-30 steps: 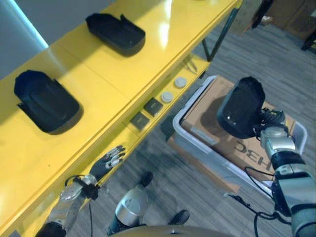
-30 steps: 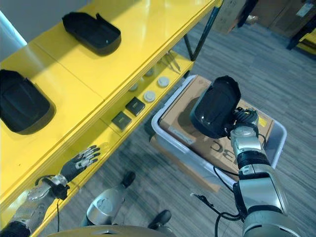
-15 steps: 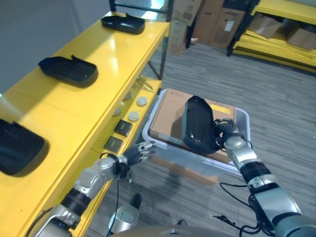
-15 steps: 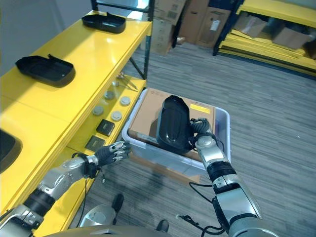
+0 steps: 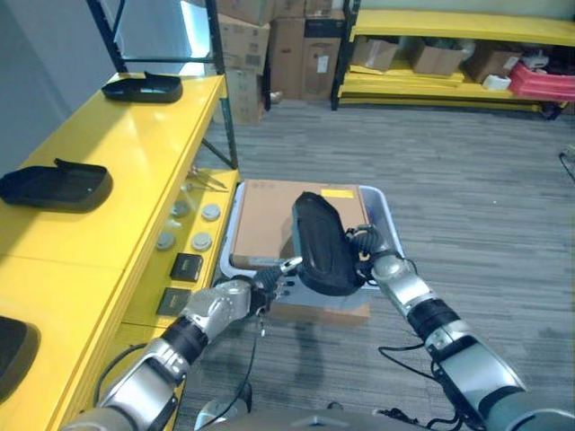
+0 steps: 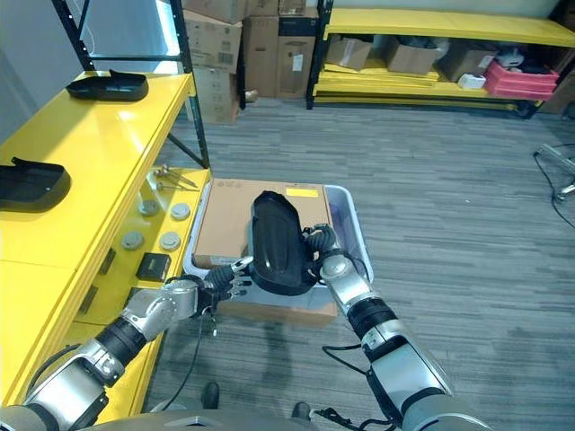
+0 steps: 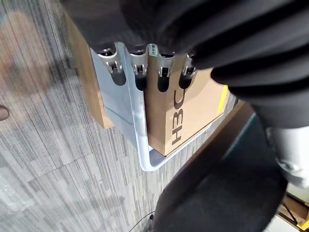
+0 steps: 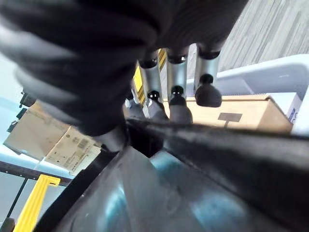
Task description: Move parts from the plastic box to the shelf.
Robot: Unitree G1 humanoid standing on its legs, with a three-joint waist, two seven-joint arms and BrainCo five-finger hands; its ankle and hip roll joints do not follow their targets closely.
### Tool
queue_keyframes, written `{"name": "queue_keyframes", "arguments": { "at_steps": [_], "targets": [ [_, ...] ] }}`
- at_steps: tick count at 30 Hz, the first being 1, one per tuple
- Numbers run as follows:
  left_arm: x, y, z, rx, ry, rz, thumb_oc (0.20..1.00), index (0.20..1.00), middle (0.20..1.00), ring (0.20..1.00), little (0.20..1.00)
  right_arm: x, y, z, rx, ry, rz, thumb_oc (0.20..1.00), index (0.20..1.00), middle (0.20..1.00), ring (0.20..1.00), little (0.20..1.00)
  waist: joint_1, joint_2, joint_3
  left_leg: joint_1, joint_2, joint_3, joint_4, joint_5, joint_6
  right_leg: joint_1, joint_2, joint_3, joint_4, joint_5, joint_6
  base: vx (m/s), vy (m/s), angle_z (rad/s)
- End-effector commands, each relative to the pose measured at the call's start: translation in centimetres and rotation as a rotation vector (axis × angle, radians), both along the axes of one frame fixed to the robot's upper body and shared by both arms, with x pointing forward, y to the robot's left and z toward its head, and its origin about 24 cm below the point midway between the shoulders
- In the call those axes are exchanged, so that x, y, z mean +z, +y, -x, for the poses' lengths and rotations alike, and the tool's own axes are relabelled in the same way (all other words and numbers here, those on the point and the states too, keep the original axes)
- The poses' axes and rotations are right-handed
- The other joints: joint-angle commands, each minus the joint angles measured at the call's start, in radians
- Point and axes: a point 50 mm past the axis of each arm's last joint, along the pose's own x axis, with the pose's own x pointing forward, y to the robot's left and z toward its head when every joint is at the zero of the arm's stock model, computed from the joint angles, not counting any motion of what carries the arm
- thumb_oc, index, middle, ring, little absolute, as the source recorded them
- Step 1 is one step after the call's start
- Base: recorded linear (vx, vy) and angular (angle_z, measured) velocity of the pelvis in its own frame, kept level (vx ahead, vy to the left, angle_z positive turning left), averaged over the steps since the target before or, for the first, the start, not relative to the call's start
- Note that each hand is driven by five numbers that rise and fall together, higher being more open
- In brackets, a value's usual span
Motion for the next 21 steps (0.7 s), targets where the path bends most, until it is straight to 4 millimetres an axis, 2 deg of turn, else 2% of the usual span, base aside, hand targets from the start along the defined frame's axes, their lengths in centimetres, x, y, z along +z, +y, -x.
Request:
{"name": "queue_keyframes", "arguments": {
  "at_steps": [1, 5, 12, 19, 21],
  "targets": [
    [1.2, -2.4, -1.8, 0.066, -0.034, 0.068, 1.000, 1.000, 1.000, 1.000, 1.000, 3.2, 2.2, -1.6, 0.144, -0.131, 0.019, 0.200, 0.200, 0.200, 0.200, 0.200, 0.031, -0.013, -0.071, -0.042, 0.002, -0.033, -0.013, -0.034, 0.018, -0.036, 0.006, -0.006, 0.115, -0.106, 0.062, 0.02, -0.013, -0.12],
    [2.8, -3.6, -2.5, 0.181, -0.034, 0.181, 1.000, 1.000, 1.000, 1.000, 1.000, 2.7, 4.3, -1.3, 0.221, -0.106, 0.031, 0.200, 0.200, 0.200, 0.200, 0.200, 0.025, -0.014, -0.073, -0.035, 0.007, -0.019, -0.009, -0.038, 0.013, -0.027, 0.005, -0.012, 0.113, -0.109, 0.059, 0.03, -0.013, -0.11],
    [3.5, -3.0, -3.3, 0.317, -0.008, 0.310, 1.000, 1.000, 1.000, 1.000, 1.000, 2.2, 5.2, -1.0, 0.265, -0.077, 0.042, 0.200, 0.200, 0.200, 0.200, 0.200, 0.029, -0.014, -0.077, -0.030, 0.011, -0.012, -0.009, -0.037, 0.006, -0.015, 0.006, -0.030, 0.108, -0.111, 0.054, 0.01, -0.003, -0.04],
    [3.1, -3.2, -2.9, 0.176, -0.041, 0.283, 1.000, 1.000, 1.000, 1.000, 1.000, 1.7, 5.4, -0.8, 0.268, -0.077, 0.023, 0.200, 0.200, 0.200, 0.200, 0.200, 0.042, -0.013, -0.078, -0.034, 0.005, -0.031, -0.009, -0.036, 0.006, -0.011, 0.006, -0.046, 0.106, -0.112, 0.053, 0.00, 0.000, 0.00],
    [3.2, -3.7, -2.6, 0.063, -0.091, 0.243, 1.000, 1.000, 1.000, 1.000, 1.000, 1.7, 5.7, -0.8, 0.274, -0.077, 0.016, 0.200, 0.200, 0.200, 0.200, 0.200, 0.042, -0.013, -0.079, -0.033, 0.002, -0.033, -0.010, -0.036, 0.008, -0.009, 0.005, -0.050, 0.107, -0.112, 0.053, 0.00, 0.000, 0.00]
  ]
}}
